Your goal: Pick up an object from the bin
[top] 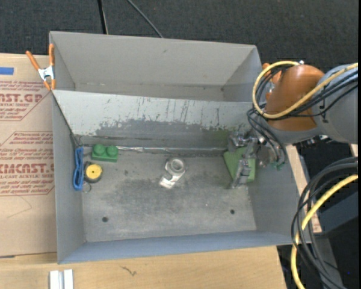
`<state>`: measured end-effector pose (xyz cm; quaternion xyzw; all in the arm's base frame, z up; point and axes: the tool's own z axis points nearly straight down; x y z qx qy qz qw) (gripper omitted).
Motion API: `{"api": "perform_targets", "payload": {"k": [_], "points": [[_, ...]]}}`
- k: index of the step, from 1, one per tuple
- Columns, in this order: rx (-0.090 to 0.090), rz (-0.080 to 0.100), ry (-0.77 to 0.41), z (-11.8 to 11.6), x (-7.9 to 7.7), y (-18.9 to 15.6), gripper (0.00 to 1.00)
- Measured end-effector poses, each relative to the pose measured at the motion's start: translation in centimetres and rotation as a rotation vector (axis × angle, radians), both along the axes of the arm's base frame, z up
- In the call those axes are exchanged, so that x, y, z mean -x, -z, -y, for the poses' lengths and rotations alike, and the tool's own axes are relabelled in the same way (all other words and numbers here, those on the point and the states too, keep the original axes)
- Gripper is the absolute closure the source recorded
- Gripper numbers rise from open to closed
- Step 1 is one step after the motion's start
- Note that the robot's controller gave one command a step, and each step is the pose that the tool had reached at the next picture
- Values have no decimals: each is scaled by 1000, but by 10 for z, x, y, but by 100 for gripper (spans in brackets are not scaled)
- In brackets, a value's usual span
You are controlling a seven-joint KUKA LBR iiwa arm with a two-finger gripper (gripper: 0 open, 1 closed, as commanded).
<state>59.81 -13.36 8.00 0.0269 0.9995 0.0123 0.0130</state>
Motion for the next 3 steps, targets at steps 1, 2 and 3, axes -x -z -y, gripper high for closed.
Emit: {"api": "perform_targets", "payload": {"k": [1,2,3], "points": [[33,-12,-397,9,15,-141,100],[23,-29,-312,-22,49,-50,100],[27,-20,-311,-20,47,-55,0]]}}
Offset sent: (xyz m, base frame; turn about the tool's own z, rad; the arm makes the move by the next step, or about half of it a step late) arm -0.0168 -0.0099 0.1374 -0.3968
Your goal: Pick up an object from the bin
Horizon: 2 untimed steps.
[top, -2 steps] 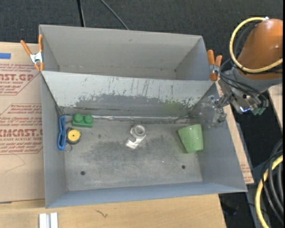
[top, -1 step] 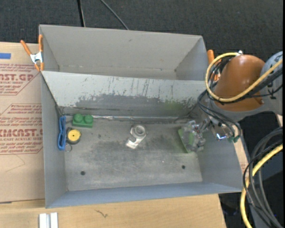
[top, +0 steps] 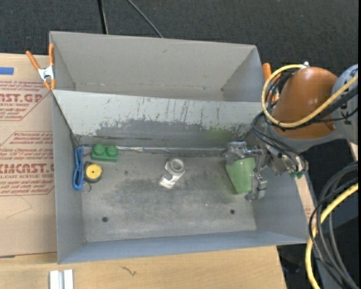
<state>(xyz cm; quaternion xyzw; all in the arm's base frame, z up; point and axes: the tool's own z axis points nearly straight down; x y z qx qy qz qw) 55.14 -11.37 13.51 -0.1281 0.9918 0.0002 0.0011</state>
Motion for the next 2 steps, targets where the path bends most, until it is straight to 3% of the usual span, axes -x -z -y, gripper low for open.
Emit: {"api": "perform_targets", "payload": {"k": [1,2], "points": [[-20,-3,-391,25,-42,60,0],[-14,-1,-385,28,-42,59,100]]}}
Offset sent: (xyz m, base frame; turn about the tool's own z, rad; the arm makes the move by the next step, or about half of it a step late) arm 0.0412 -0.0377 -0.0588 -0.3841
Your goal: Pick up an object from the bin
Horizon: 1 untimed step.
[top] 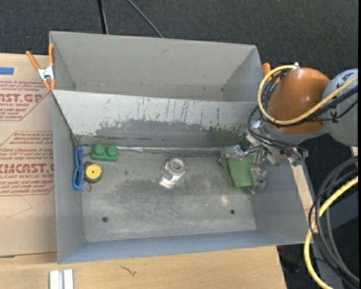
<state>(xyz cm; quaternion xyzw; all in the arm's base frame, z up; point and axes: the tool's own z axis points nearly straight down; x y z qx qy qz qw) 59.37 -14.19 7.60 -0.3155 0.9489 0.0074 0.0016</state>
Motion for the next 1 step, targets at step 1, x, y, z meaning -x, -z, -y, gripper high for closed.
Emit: {"api": "perform_targets", "payload": {"k": [1], "points": [[17,13,1,7,1,-103,100]]}}
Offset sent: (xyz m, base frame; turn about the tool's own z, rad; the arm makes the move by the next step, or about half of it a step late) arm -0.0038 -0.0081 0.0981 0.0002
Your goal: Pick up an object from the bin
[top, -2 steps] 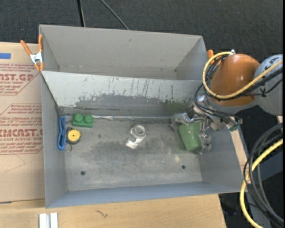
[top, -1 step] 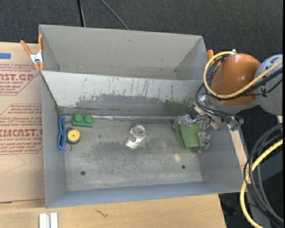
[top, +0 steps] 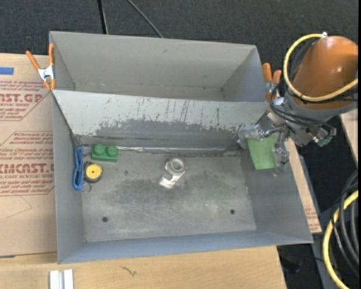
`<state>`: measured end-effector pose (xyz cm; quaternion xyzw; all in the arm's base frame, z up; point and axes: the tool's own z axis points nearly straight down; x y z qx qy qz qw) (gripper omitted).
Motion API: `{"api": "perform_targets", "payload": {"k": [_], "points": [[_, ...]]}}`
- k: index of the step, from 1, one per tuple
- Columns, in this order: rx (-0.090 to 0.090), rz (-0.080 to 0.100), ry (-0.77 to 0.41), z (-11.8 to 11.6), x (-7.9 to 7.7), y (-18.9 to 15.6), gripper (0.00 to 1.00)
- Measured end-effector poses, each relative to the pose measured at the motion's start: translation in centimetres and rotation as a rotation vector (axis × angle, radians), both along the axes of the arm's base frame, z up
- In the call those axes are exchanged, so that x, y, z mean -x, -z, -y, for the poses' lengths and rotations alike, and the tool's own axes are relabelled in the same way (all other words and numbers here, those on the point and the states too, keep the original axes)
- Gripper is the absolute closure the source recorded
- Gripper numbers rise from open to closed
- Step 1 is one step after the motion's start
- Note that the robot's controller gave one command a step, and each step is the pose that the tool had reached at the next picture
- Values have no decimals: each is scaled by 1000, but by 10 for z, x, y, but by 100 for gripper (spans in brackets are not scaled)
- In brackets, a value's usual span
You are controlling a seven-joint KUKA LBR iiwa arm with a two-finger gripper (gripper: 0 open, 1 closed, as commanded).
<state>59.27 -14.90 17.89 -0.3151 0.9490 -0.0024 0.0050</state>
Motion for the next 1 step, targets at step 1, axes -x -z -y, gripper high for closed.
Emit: {"api": "perform_targets", "payload": {"k": [1], "points": [[-1,-5,16,-2,15,-36,100]]}}
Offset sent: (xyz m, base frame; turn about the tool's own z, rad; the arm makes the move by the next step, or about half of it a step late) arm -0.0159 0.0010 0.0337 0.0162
